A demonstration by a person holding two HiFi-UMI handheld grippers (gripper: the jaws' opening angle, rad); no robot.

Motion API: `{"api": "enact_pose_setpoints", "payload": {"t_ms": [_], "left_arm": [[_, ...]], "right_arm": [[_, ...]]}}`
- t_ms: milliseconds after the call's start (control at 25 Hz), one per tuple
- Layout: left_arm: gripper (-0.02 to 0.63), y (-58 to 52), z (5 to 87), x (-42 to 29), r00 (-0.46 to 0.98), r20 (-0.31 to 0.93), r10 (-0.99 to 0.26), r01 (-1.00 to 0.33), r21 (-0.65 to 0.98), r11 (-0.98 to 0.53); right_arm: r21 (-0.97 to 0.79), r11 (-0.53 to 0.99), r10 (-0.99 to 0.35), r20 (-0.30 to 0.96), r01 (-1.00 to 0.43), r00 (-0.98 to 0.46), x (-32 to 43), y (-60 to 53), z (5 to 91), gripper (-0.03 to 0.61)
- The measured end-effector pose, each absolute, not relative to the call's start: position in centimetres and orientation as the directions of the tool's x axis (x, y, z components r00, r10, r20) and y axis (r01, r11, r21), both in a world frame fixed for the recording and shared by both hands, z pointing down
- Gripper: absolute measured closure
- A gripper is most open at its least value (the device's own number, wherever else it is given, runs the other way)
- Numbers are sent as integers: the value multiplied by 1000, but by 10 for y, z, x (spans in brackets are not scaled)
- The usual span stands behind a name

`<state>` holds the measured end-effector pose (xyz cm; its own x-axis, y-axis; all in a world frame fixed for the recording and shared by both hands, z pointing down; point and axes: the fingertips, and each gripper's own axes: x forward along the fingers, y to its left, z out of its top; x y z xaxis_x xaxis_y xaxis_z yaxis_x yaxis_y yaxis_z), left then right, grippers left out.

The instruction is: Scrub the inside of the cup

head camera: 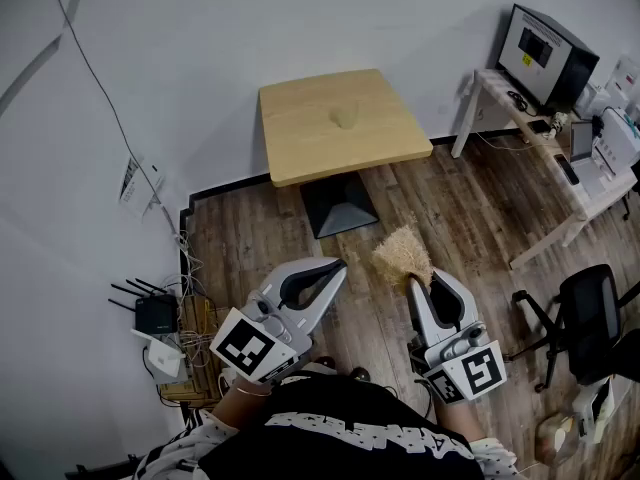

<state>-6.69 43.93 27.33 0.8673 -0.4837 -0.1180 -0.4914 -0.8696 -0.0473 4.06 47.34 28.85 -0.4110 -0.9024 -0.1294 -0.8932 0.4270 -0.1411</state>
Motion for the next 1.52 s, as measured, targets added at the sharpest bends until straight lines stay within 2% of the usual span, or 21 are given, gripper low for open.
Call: {"api": "enact_pose_setpoints", "payload": {"t_ms": [320,720,920,1520], "left_arm": [[611,452,271,-62,860,-121,-495,-505,-74,-860],[611,473,278,-66,821,-75,-566,-571,-105,-814],[611,490,287,-56,818,22,-575,-570,-100,-815],[611,498,280,-28,850,33,-526,-513,-173,-841]], "right_arm": [[-147,454,-888,-158,-879,-432,47,480,288,480],[-160,512,-856,-168,-844,-488,49,495,296,480],[-176,531,-846,-165,-829,-507,58,505,302,480],[-243,447,-891,-205,-861,-405,96,527,313,480]]}}
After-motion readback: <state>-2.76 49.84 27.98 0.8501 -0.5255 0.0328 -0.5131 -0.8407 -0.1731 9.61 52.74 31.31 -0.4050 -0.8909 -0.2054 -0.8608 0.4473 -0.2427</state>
